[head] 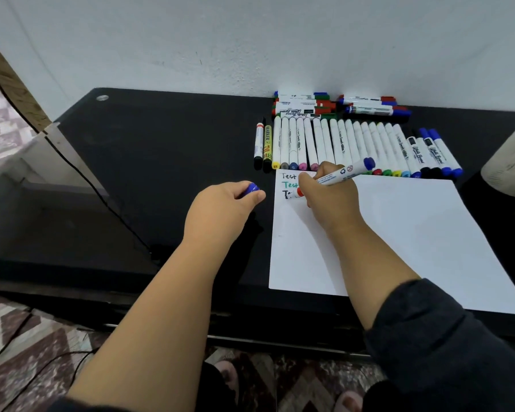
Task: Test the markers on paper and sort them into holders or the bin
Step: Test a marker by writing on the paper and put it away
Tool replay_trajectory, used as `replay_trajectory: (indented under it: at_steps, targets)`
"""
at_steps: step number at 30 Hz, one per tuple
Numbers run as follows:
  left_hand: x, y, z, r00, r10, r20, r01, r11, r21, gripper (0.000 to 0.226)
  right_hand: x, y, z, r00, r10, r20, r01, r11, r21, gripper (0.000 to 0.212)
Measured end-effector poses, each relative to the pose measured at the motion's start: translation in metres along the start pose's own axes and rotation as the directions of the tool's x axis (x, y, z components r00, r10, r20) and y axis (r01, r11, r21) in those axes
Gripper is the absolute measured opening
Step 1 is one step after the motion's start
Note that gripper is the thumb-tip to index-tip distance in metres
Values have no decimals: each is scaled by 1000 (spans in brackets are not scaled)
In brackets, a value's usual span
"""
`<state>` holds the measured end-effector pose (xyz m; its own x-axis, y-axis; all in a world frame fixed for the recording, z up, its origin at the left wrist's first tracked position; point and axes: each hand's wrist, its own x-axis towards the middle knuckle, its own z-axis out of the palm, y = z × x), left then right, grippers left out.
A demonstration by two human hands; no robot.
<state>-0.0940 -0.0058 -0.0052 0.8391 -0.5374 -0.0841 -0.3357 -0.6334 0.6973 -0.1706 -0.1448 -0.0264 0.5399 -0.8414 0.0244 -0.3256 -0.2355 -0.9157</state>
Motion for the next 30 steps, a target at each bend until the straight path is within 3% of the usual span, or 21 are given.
replay_trajectory:
  at_steps: [12, 30]
  targets:
    - [1, -1, 4, 1000, 22, 13, -22, 1000, 12, 36, -1, 2, 1, 997, -69, 19, 71, 993, -99, 29]
    - [-1, -1, 5, 1000, 20, 23, -21, 1000, 20, 41, -2, 2, -2, 999, -48, -22, 48, 998, -30, 32]
